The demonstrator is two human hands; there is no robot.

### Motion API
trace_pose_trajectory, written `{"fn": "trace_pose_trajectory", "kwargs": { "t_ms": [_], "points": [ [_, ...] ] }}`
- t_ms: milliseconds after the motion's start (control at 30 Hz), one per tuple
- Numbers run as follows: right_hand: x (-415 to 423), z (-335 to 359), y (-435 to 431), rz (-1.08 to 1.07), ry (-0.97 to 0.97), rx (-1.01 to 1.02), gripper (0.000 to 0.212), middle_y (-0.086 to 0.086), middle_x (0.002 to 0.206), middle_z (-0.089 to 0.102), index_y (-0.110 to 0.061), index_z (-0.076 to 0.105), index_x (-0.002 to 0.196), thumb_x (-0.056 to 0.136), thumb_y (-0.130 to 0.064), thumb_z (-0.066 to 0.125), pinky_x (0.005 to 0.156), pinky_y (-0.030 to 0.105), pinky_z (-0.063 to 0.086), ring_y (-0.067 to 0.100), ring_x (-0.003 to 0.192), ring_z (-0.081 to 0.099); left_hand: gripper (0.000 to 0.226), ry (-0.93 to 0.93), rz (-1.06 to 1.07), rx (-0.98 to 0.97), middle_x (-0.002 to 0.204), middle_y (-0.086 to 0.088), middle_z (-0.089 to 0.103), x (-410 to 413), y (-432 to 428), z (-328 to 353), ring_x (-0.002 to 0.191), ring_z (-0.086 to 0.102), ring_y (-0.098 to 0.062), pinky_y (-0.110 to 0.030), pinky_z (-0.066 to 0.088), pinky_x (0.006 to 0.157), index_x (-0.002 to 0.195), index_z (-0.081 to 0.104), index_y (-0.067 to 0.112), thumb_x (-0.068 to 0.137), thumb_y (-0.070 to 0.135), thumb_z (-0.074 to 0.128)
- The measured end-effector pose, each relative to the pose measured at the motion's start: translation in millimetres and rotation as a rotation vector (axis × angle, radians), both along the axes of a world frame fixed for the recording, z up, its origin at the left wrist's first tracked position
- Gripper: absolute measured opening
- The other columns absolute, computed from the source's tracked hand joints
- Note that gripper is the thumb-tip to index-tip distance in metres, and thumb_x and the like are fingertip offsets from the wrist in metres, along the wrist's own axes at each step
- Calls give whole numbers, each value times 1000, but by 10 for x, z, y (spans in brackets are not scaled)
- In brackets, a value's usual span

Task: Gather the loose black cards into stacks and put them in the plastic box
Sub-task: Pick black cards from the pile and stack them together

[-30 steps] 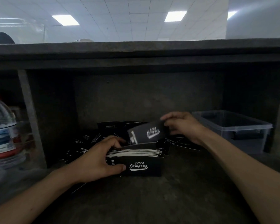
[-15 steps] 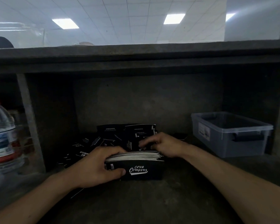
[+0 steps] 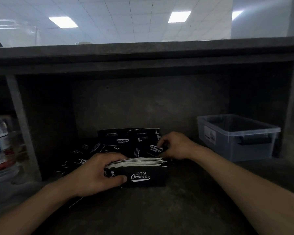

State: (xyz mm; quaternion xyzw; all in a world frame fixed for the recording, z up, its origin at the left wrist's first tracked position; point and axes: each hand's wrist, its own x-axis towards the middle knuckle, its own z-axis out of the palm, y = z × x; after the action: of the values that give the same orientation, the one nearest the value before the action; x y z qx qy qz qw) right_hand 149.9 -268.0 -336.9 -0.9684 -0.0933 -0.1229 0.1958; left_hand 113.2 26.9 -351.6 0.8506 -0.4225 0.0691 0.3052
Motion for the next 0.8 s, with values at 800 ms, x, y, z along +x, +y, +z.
{"fn": "trace_pose_trajectory", "kwargs": {
  "t_ms": [800],
  "points": [
    [-41,249,-93,160,-83,1183,50,-5,112,73,-33,69,111,82,7,64,61,28,56,13,91,72,39,-69,4,-2,113,14,62,21,-7,-15,108,64,-6,-22,52,90,117,68,26,81,27,81]
  ]
}}
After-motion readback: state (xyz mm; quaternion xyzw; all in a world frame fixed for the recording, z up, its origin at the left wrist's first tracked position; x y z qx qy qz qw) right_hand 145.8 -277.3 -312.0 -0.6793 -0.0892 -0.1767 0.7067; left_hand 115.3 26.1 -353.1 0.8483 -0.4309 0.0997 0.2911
